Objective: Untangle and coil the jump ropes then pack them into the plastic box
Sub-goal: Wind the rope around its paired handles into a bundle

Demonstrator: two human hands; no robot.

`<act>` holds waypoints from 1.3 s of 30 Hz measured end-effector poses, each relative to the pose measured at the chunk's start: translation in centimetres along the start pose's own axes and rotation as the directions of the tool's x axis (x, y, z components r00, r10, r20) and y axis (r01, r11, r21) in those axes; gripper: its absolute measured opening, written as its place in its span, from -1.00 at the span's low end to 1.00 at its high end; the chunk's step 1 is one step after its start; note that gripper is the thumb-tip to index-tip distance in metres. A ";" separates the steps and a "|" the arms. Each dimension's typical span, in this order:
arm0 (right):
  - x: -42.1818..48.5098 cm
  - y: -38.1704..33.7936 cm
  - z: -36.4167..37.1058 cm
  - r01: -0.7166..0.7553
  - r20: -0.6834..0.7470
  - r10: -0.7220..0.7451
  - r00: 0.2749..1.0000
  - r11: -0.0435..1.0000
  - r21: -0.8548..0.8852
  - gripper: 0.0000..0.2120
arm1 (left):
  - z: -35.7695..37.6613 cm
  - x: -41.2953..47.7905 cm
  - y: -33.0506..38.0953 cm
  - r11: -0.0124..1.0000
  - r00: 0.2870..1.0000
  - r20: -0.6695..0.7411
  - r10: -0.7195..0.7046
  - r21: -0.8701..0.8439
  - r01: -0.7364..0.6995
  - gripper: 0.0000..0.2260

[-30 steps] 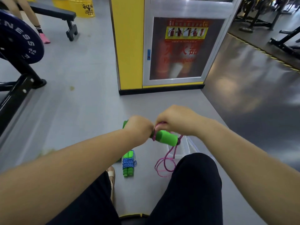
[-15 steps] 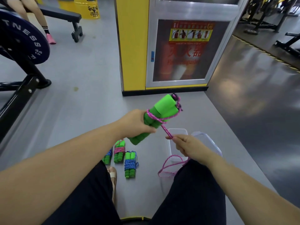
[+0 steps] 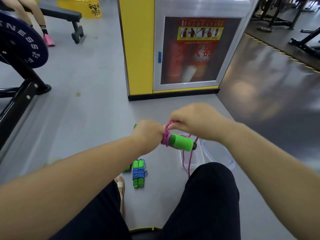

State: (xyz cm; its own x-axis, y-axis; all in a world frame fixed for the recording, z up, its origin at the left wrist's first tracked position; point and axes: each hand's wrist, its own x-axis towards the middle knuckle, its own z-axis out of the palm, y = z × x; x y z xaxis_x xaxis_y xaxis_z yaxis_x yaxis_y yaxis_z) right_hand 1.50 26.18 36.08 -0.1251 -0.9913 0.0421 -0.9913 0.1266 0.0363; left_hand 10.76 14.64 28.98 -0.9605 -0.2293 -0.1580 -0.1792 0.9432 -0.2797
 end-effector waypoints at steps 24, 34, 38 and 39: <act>-4.2 -0.4 6.6 -0.219 0.231 0.173 0.958 0.957 0.192 -0.72 | 0.0 0.0 -5.3 0.524 0.883 0.007 -0.469 -0.803 0.284 -0.78; 0.2 1.0 0.1 0.133 -0.265 -0.077 0.961 0.971 0.201 -0.65 | -1.7 0.2 0.7 0.959 0.987 -0.121 -0.105 -0.276 0.068 -0.87; 0.1 5.0 0.8 -0.098 -0.112 0.212 0.971 0.777 0.622 -0.87 | -3.0 -1.0 0.7 0.926 0.994 -0.098 -0.045 -0.379 0.005 -0.67; -0.3 5.4 1.3 -0.143 -0.037 0.238 0.971 0.693 0.707 -0.87 | -3.1 -1.2 0.6 0.918 0.995 -0.096 -0.011 -0.395 -0.027 -0.65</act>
State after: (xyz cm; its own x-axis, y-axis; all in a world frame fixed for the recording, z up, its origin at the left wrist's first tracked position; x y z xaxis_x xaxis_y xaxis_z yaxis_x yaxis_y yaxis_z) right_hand -3.88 27.08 35.00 -0.3555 -0.9307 0.0865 -0.6981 0.2028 -0.6867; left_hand 11.12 16.26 31.95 -0.9743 -0.2160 -0.0635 -0.2224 0.9673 0.1219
